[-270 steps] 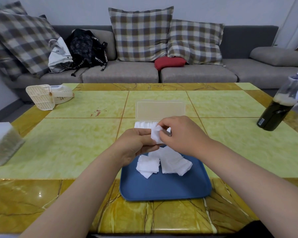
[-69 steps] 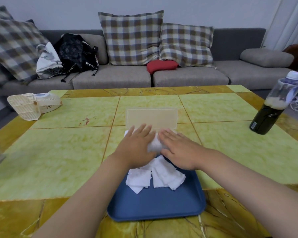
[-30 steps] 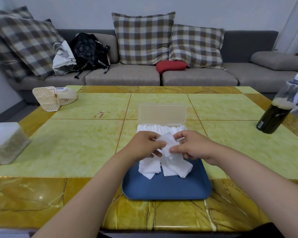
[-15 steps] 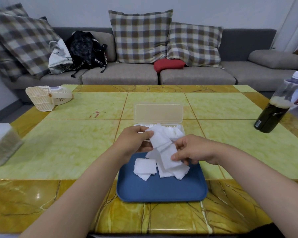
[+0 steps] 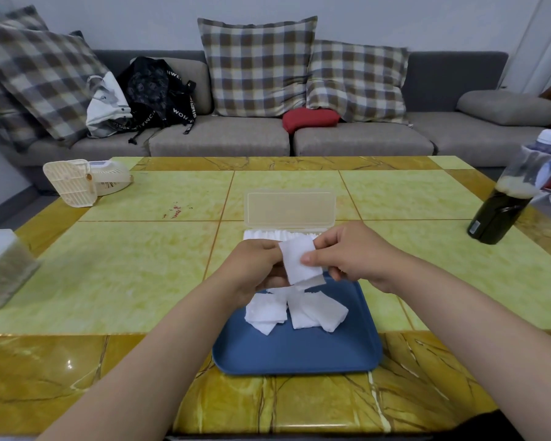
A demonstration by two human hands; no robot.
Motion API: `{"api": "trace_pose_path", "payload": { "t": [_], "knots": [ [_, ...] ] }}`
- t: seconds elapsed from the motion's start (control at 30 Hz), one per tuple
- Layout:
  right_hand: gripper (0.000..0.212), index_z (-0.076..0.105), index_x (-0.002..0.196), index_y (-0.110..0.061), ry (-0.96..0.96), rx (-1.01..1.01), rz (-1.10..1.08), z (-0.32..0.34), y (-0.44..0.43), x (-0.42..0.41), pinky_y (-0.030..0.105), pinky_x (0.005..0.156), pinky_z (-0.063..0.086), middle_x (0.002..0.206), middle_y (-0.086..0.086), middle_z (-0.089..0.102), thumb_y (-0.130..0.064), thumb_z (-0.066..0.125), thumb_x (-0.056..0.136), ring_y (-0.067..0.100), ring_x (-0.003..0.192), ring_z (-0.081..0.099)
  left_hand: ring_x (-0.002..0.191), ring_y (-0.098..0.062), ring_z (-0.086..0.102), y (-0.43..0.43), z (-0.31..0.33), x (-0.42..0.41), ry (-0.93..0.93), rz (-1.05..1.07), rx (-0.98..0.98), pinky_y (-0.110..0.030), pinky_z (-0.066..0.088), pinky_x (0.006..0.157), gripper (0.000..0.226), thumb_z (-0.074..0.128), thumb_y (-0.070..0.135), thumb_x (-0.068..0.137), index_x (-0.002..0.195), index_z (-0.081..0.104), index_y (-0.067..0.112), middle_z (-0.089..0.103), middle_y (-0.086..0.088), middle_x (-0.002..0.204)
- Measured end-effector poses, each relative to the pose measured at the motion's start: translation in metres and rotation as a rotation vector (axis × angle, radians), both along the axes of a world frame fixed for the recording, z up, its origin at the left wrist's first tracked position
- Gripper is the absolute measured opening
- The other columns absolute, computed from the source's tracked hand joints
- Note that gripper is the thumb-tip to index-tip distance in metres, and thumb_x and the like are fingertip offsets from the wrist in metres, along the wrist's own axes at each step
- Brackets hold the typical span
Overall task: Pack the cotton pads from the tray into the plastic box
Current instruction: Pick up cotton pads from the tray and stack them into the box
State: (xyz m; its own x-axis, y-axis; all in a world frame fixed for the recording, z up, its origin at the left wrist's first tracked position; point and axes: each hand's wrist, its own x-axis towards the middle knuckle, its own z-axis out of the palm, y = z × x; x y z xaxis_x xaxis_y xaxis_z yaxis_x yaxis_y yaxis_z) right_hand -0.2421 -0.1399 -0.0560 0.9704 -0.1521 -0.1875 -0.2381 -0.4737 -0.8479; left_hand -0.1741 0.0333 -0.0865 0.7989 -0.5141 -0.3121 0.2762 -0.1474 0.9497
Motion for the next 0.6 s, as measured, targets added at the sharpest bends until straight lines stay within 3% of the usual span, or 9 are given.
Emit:
{"api": "trace_pose_path", "payload": {
  "t": [0.13,0.27,0.4,0.5,0.6],
  "knots": [
    [0.037,0.053,0.059,-0.012,-0.016,-0.039,-0.073,-0.0031,-0.0016,0.0051,0.021,0.043,0.033,0.048,-0.001,0.042,-0.017,0.084,0.078,0.016,0.04,0.042,0.086,-0.024,0.077,0.0009,0.0028,-0.0015,0.044,-0.002,-0.056,-0.031,0.063,0.078,0.025,0.052,0.01,0.1,0.11,0.072,-0.002,0.078,-0.017,0.098],
    [0.037,0.053,0.054,-0.015,-0.003,-0.059,-0.108,-0.0069,0.0003,0.0058,0.024,0.045,0.033,0.053,0.006,0.045,-0.017,0.084,0.074,0.018,0.044,0.041,0.092,-0.027,0.077,0.0014,0.0066,-0.0023,0.088,-0.018,-0.12,-0.033,0.062,0.08,0.036,0.058,0.031,0.101,0.113,0.071,0.0,0.078,-0.017,0.101],
    [0.024,0.064,0.078,-0.01,-0.019,-0.032,-0.113,-0.0051,0.0017,0.0055,0.025,0.046,0.035,0.069,0.006,0.058,-0.025,0.082,0.078,0.018,0.05,0.048,0.085,-0.019,0.077,0.0015,0.0052,-0.0037,0.007,-0.008,-0.078,-0.023,0.061,0.072,0.015,0.067,0.009,0.095,0.106,0.073,0.001,0.079,-0.012,0.097],
    [0.023,0.068,0.11,-0.022,0.049,0.077,-0.077,-0.0023,0.0004,0.0035,0.025,0.049,0.038,0.087,0.0,0.068,-0.031,0.071,0.09,0.014,0.063,0.058,0.089,-0.022,0.077,0.0026,0.0039,-0.0009,0.044,0.03,-0.086,-0.026,0.062,0.072,0.016,0.062,0.008,0.098,0.11,0.071,0.002,0.079,-0.012,0.101],
    [0.017,0.073,0.111,-0.017,0.131,0.236,0.02,-0.0062,-0.0018,0.0016,0.025,0.051,0.038,0.077,-0.005,0.07,-0.016,0.066,0.095,0.014,0.064,0.061,0.092,-0.024,0.076,0.0037,0.0028,0.0014,0.088,0.077,-0.146,-0.03,0.063,0.074,0.018,0.057,0.011,0.101,0.112,0.069,0.003,0.078,-0.014,0.104]
  ]
}}
